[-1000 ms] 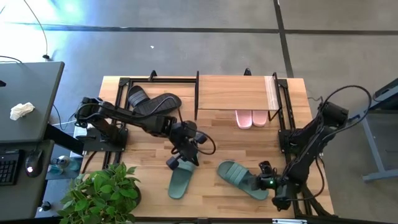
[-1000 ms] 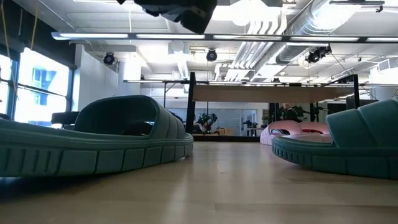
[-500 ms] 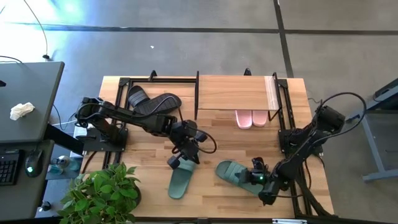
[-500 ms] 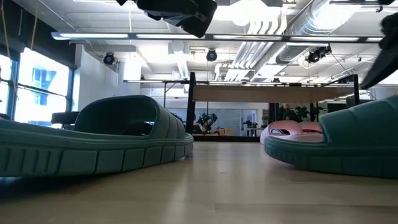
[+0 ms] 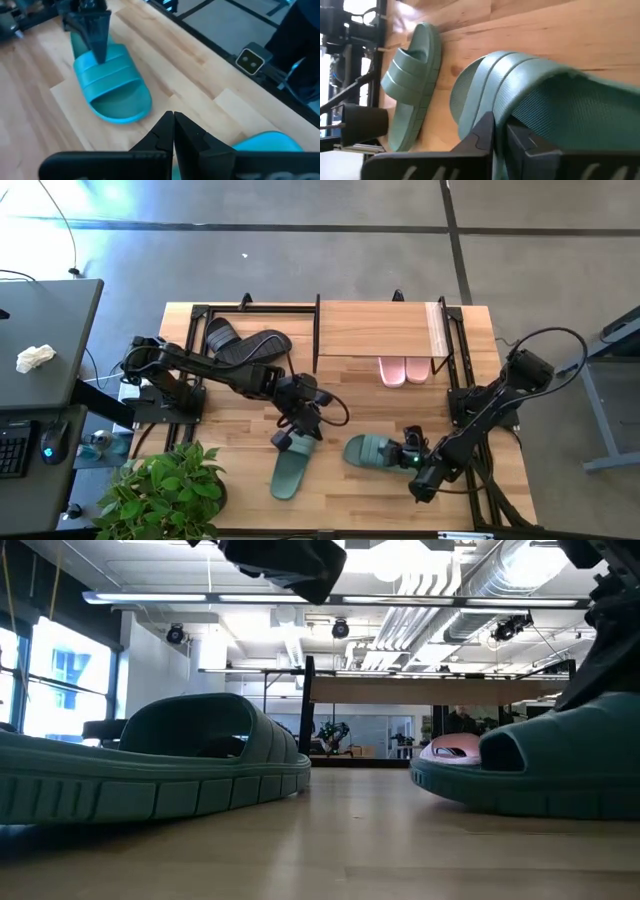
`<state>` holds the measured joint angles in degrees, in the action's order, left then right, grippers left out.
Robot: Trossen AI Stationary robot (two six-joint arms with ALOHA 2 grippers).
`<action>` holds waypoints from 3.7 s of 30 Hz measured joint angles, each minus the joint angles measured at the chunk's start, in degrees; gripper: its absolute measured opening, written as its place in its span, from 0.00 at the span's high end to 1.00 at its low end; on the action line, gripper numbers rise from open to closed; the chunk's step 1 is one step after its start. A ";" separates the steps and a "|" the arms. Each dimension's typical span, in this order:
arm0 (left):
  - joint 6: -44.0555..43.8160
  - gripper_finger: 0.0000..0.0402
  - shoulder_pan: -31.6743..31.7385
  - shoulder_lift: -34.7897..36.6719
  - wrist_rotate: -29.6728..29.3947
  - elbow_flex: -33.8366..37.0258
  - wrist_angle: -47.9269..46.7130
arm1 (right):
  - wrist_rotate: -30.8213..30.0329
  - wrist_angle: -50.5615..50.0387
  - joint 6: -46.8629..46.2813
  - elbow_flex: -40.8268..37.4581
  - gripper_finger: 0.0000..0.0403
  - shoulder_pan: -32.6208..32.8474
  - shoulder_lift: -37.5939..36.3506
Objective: Pick and place slides into the shelf
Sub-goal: Put the right green slide under the shelf
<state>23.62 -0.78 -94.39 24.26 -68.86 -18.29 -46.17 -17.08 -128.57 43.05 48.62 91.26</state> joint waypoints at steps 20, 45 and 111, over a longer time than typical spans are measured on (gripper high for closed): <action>-3.98 1.00 5.81 8.57 -9.98 -0.07 4.00 | -19.61 -52.21 2.54 27.66 1.00 2.01 0.00; -28.42 1.00 23.08 13.07 -0.20 24.33 59.18 | -43.61 -72.43 7.16 37.11 1.00 -10.67 -2.31; -51.28 0.52 42.40 12.85 7.63 24.98 82.63 | 0.11 52.99 145.38 35.27 1.00 -44.22 -1.88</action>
<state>-27.66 41.63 -81.54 31.89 -43.88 64.34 -46.06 35.91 16.81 78.32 4.40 89.39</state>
